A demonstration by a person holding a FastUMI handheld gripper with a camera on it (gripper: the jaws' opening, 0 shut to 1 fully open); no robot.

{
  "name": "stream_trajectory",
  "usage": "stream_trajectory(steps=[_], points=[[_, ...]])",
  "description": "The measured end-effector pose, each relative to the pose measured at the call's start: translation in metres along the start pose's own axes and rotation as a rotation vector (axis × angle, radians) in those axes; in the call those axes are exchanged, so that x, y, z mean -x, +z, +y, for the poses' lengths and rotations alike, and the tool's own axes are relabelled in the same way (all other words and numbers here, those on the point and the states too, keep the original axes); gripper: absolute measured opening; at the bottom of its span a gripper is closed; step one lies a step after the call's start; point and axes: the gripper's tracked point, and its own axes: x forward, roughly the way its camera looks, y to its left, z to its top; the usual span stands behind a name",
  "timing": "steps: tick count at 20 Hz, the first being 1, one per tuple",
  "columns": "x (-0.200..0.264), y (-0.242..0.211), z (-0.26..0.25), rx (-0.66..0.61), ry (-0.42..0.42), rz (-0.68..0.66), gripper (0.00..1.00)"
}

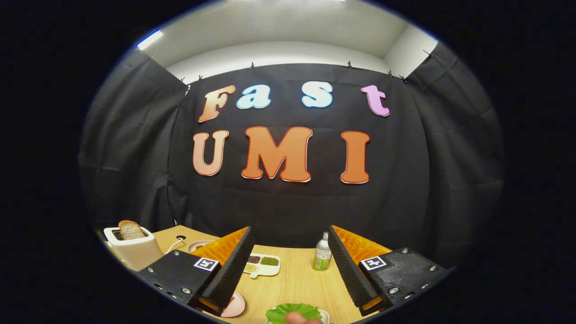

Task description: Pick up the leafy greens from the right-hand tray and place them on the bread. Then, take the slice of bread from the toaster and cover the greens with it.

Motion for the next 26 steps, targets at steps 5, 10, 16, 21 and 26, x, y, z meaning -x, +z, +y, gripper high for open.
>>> stream_trajectory(steps=[5, 10, 16, 21, 26], points=[[-0.004, -0.021, 0.0, -0.048, 0.028, 0.13, 0.99], [0.0, -0.054, 0.0, -0.017, 0.08, 0.282, 0.99], [0.015, -0.101, 0.024, -0.016, 0.225, 0.501, 0.99], [0.02, -0.122, 0.03, -0.025, 0.288, 0.61, 0.99], [0.025, -0.156, 0.034, -0.076, 0.331, 0.752, 0.99]])
